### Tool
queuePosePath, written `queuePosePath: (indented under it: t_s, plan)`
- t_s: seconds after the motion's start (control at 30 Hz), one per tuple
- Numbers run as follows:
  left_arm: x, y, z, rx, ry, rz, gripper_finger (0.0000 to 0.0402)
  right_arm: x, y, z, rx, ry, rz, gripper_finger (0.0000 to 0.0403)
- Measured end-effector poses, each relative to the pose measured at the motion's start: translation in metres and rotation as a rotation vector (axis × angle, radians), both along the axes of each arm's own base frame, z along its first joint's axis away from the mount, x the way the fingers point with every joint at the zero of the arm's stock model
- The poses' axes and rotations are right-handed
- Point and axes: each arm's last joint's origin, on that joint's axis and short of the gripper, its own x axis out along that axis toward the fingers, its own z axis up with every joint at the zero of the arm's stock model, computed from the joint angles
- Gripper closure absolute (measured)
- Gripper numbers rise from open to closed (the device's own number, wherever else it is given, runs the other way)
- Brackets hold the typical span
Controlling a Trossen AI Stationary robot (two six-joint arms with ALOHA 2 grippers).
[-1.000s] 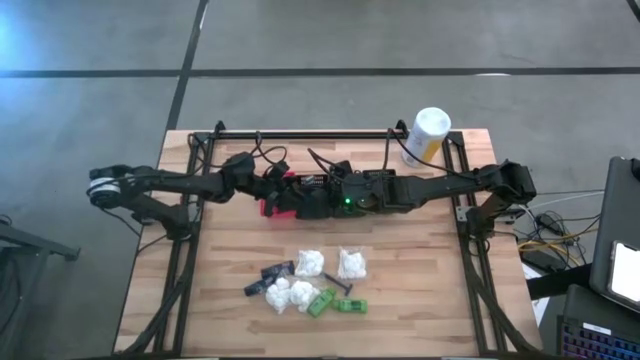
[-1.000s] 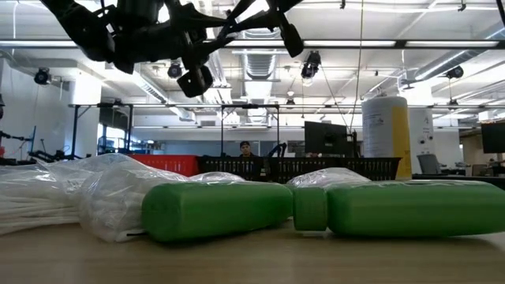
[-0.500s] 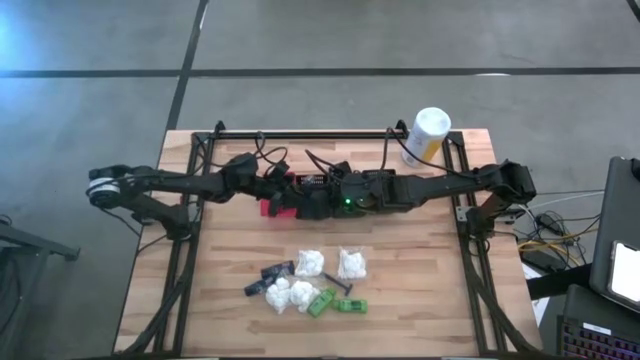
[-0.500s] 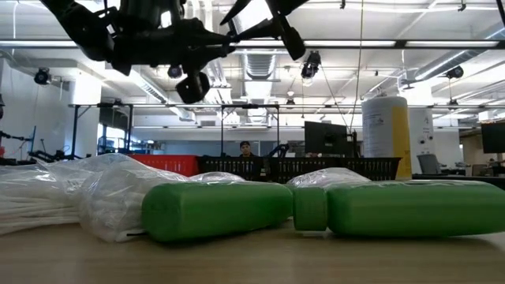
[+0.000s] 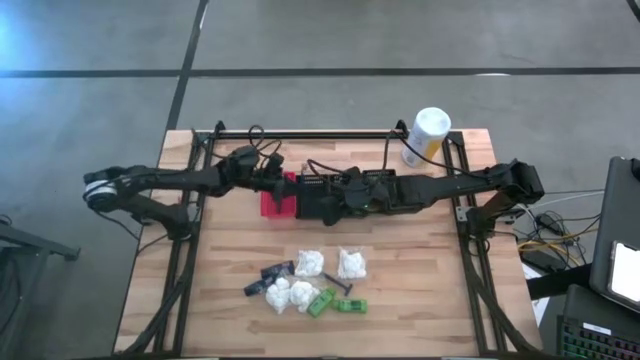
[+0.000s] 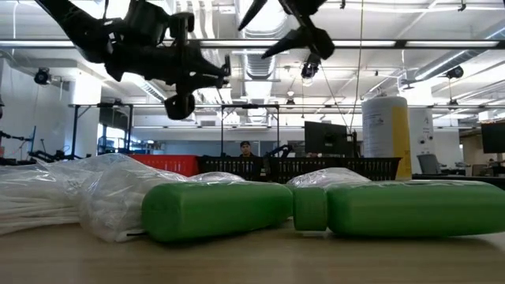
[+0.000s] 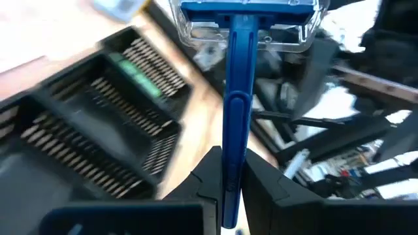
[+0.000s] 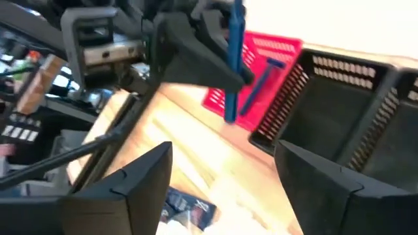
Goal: Pick & Place Travel size toiletries
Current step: Put the razor into the red bin
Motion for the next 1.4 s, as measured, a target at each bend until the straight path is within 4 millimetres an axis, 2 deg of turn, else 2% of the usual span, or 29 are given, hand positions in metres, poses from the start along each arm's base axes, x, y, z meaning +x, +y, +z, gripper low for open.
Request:
queuePosePath:
  t_s: [0.3,0.57,1.03,1.4]
  plan:
    - [-0.029,0.019,-0.004,-0.028,0.175,0.125,0.0368,-0.005,0.0,-0.001,-0.012,0.047,0.0,0.0111]
    - [-0.052,0.028,-0.018,-0.136,0.386,0.28,0.0366,-0.005,-0.004,-0.001,-0.055,0.057,-0.003,0.0115]
    - [-0.05,0.031,-0.044,-0.234,0.555,0.291,0.0361,-0.004,-0.015,-0.001,-0.095,0.075,-0.003,0.0152]
    - [-0.047,0.032,-0.055,-0.287,0.604,0.29,0.0351,-0.006,-0.015,-0.005,-0.097,0.104,-0.001,0.0125]
